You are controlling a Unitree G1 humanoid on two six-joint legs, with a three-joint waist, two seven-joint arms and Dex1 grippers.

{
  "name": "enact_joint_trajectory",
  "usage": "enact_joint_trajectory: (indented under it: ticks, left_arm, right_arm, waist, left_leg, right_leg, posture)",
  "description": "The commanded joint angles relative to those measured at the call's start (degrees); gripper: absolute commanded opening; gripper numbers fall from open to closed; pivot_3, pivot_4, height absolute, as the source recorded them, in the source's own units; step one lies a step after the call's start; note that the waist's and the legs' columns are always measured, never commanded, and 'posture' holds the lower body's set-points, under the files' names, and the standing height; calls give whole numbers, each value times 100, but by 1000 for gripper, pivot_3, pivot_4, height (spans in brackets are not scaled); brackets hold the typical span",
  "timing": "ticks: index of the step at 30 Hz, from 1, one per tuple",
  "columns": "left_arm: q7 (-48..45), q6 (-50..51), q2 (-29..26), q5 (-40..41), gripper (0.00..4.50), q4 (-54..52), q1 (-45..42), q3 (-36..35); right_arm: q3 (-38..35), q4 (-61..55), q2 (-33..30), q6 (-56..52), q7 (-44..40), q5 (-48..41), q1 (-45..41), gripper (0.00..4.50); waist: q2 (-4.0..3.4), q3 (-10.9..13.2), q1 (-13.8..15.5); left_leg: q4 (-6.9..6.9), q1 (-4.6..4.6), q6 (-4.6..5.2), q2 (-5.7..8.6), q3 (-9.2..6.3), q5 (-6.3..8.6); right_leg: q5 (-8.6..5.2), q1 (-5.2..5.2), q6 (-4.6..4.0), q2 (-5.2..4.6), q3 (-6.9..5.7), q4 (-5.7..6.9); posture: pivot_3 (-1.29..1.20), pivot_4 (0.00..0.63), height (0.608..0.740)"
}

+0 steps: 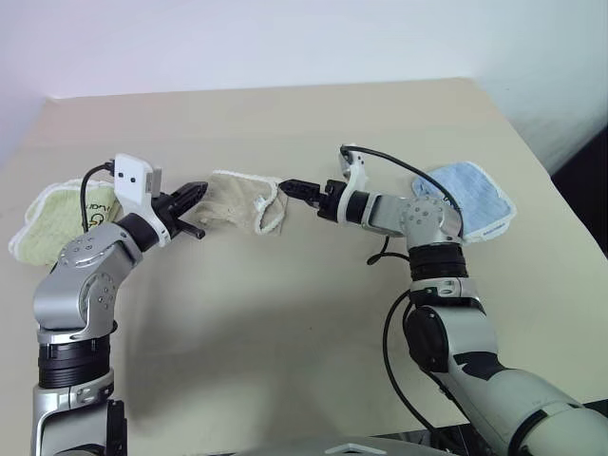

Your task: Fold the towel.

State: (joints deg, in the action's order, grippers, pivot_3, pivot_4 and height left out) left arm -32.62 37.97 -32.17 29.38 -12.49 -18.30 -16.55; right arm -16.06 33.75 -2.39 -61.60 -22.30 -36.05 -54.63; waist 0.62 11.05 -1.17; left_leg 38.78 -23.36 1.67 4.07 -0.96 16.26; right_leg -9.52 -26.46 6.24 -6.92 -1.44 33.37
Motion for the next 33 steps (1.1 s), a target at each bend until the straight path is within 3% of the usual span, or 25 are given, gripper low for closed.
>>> enact_joint_trajectory:
  ticks: [1, 19, 22, 33]
  left_arm:
    - [-28, -1, -122, 108, 0, -281, 72, -113]
    - [97, -7, -2, 208, 0, -355, 96, 28]
    - [73, 12, 4, 234, 0, -428, 163, 54]
    - [30, 47, -32, 372, 0, -548, 286, 78]
  right_arm:
    - [-60, 353, 96, 183, 63, 38, -289, 4433]
    - [-125, 1939, 675, 863, 41, 302, -1117, 4433]
    - [-238, 1973, 622, 885, 48, 249, -1110, 3938]
    - [-733, 1495, 416, 673, 174, -62, -921, 317]
  waist:
    - [0, 0, -1]
    - [-1, 0, -132]
    - [-1, 0, -141]
    - [-1, 0, -135]
  left_leg:
    - [0, 0, 0, 0, 0, 0]
    - [3, 1, -3, 0, -2, -2]
    - [3, 1, -4, 0, -2, -2]
    - [3, 0, -5, 0, -2, -3]
  right_leg:
    - [0, 0, 0, 0, 0, 0]
    - [1, 2, -1, 3, 0, 5]
    - [1, 0, -1, 3, 0, 7]
    - [1, 1, -1, 2, 1, 8]
  posture:
    - [0, 150, 728]
    - [0, 150, 728]
    - [0, 150, 728]
    - [0, 150, 728]
